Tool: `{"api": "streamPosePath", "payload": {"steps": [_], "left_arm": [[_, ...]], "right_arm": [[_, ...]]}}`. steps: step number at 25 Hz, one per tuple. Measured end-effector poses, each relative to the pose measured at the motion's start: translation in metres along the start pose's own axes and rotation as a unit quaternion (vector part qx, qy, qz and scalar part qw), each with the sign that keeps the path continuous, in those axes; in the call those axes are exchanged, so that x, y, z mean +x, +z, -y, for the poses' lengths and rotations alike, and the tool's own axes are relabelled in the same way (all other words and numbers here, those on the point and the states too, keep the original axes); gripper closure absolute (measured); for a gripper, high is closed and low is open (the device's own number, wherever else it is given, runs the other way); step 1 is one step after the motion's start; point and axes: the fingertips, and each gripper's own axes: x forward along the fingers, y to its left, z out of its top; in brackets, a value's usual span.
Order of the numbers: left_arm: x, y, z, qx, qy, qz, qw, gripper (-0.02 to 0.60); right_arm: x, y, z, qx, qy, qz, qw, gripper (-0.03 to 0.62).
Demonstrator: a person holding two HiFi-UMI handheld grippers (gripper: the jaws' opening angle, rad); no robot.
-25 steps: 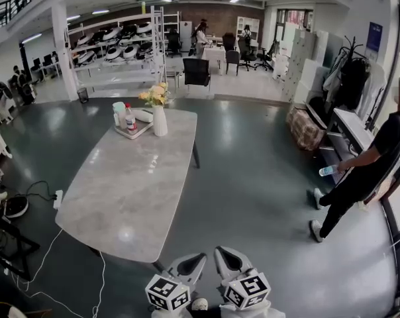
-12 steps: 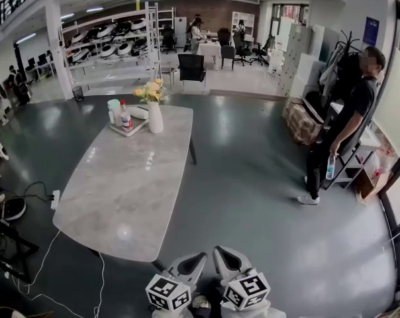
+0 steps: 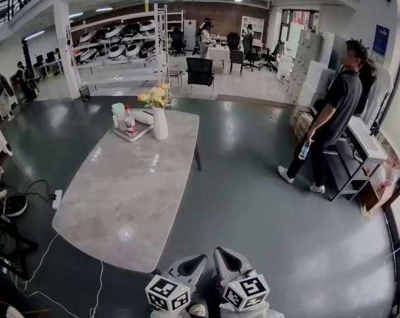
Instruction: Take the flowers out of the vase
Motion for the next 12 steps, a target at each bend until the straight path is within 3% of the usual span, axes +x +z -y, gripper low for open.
{"api": "streamPosePath", "payload": {"steps": [12], "left_arm": [[0.092,0.034,-0.054,-0.012,0.017,0.01,0.9997,0.574]], "right_arm": [[0.075,0.027,0.078,0.001,0.024,-0.012,1.0,0.594]]}}
